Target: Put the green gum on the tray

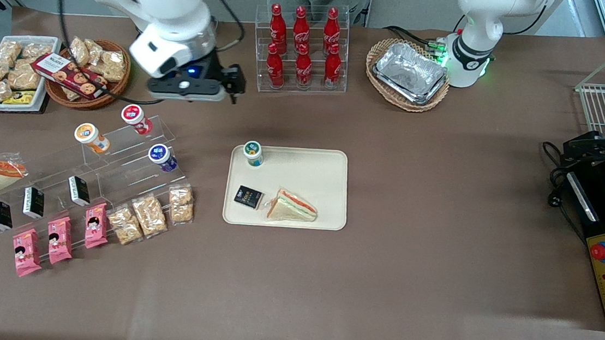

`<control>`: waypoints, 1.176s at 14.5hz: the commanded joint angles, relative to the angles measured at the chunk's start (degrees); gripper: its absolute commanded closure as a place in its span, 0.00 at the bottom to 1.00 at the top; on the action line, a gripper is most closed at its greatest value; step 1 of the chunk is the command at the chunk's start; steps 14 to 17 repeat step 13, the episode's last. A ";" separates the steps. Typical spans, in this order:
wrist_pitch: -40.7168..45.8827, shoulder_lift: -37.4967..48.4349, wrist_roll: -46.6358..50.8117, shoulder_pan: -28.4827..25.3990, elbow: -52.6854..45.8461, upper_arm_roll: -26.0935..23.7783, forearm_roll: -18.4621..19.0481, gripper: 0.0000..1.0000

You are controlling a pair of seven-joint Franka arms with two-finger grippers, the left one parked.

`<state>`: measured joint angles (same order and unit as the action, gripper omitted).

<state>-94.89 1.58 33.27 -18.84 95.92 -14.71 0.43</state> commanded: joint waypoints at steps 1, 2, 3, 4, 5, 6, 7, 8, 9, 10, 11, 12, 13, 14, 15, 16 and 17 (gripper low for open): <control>1.37 2.81 -13.28 9.94 -0.65 -0.06 0.19 0.00; 1.37 2.82 -16.54 12.49 -0.73 0.03 0.19 0.00; 1.37 2.90 -20.14 15.04 -0.82 0.12 0.10 0.00; 1.37 2.91 -22.78 17.33 -0.91 0.12 0.10 0.00; 1.37 2.82 -24.98 18.92 -1.00 0.64 0.10 0.00; 1.37 2.82 -28.05 19.11 -1.00 3.00 -0.07 0.00; 1.37 2.82 -32.34 18.85 -1.00 6.33 -0.34 0.00; 1.37 2.64 -35.43 18.76 -1.09 8.36 -0.43 0.00; 1.29 2.47 -36.60 18.84 -1.26 9.60 -0.43 0.00; 1.46 2.38 -36.69 18.84 -1.78 10.83 -0.51 0.00; 1.72 2.20 -36.78 18.93 -2.14 11.63 -0.51 0.00; 1.90 1.94 -37.22 18.93 -2.40 11.81 -0.51 0.00; 1.99 1.94 -37.74 19.02 -2.40 11.81 -0.51 0.00; 1.99 1.94 -37.74 19.02 -2.40 11.81 -0.51 0.00; 1.99 1.94 -37.74 19.02 -2.40 11.81 -0.51 0.00; 1.99 1.94 -37.74 19.02 -2.40 11.81 -0.51 0.00; 1.99 1.94 -37.74 19.02 -2.40 11.81 -0.51 0.00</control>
